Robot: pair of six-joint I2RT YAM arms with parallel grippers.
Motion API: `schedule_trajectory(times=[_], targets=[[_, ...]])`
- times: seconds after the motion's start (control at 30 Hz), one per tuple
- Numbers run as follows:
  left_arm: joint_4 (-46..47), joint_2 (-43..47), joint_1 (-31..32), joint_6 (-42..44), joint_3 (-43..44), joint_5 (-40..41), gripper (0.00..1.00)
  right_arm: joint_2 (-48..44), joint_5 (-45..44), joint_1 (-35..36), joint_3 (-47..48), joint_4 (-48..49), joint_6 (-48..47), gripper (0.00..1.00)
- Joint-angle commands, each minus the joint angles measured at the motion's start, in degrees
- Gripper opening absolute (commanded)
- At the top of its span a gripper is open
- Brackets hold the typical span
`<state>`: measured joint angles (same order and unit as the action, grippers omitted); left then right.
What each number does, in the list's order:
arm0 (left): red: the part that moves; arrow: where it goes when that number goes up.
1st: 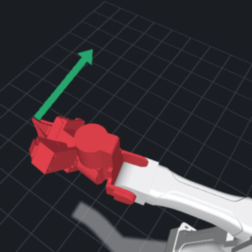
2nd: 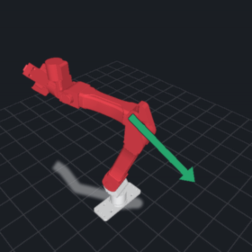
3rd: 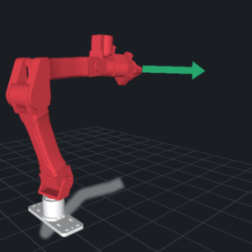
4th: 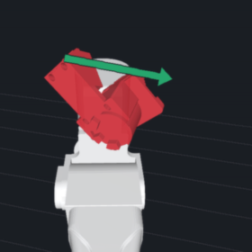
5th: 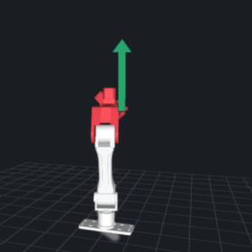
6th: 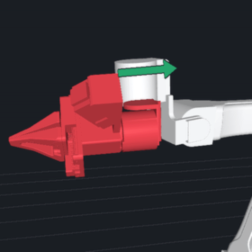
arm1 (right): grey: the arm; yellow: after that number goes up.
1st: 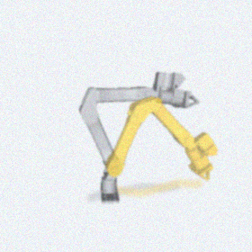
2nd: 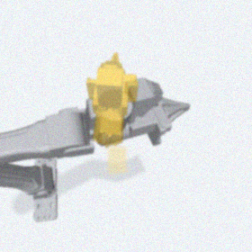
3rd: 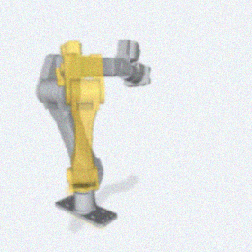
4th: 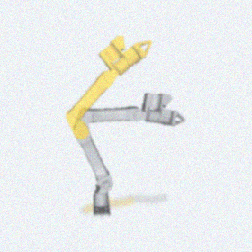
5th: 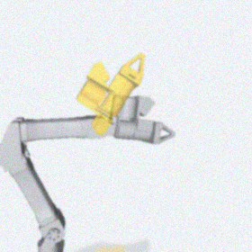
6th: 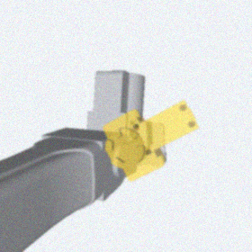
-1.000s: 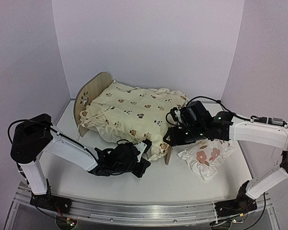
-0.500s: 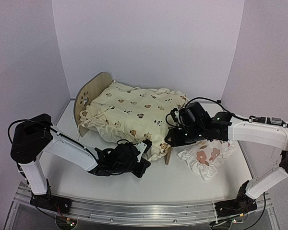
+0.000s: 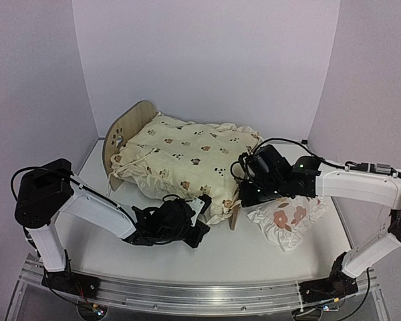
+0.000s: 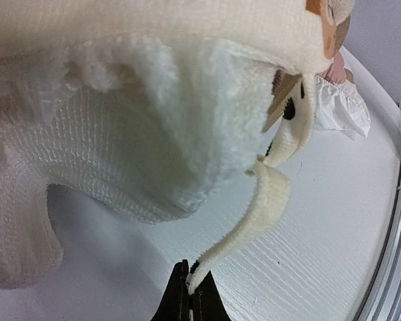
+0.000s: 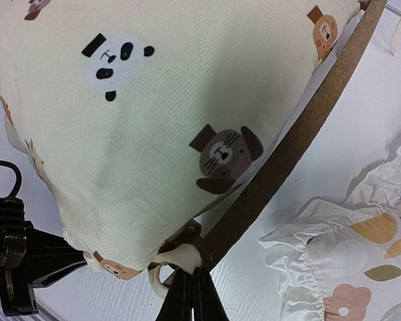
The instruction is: Set up the pet bed
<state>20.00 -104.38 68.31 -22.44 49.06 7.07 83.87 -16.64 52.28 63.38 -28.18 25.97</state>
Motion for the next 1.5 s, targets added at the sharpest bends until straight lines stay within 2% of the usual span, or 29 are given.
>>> schedule_trajectory(times=[0.0, 0.37, 0.77, 0.97, 1.17, 1.2, 1.23, 1.33, 1.43, 1.47], targets=[[2.26, 0.55, 0.21, 0.34, 0.46, -0.27, 0.0, 2.26, -0.67, 0.61, 2.17, -0.65, -1.37, 0.0], [0.69, 2.33, 0.23, -3.17, -4.51, 1.18, 0.0, -0.41, -7.55, -0.21, 10.07, -0.18, -9.77, 0.0], [-0.32, 1.42, 0.22, -6.47, -8.1, 1.26, 0.0, 6.39, -0.85, -9.28, 18.34, 0.32, -12.22, 0.0], [-0.9, 1.12, 0.24, -7.1, -8.37, 1.19, 0.0, 8.7, -1.05, -12.61, 22.77, 0.37, -13.05, 0.0], [-1.02, 1.32, 0.31, -7.62, -8.98, 0.83, 0.0, 8.89, 0.69, -14.84, 23.06, 0.2, -12.2, 0.0], [-1.08, 1.55, 0.33, -7.48, -8.93, 0.49, 0.01, 8.55, 0.78, -14.87, 22.67, 0.12, -12.22, 0.04], [-1.2, 1.94, 0.37, -7.16, -8.86, 0.01, 0.03, 8.17, 0.69, -14.99, 22.26, 0.02, -12.39, 0.09], [-2.89, 4.71, 0.85, -6.38, -8.55, -0.17, 0.28, 6.76, 1.82, -17.1, 21.43, -0.44, -11.76, 0.29], [-7.3, 9.28, 0.92, -6.56, -8.47, 1.77, 0.49, 6.38, 7.5, -20.86, 21.56, -0.77, -9.69, 0.47], [-9.9, 11.35, 0.9, -6.75, -7.93, 3.83, 0.53, 6.51, 8.6, -21.77, 21.74, -0.8, -9.34, 0.53]])
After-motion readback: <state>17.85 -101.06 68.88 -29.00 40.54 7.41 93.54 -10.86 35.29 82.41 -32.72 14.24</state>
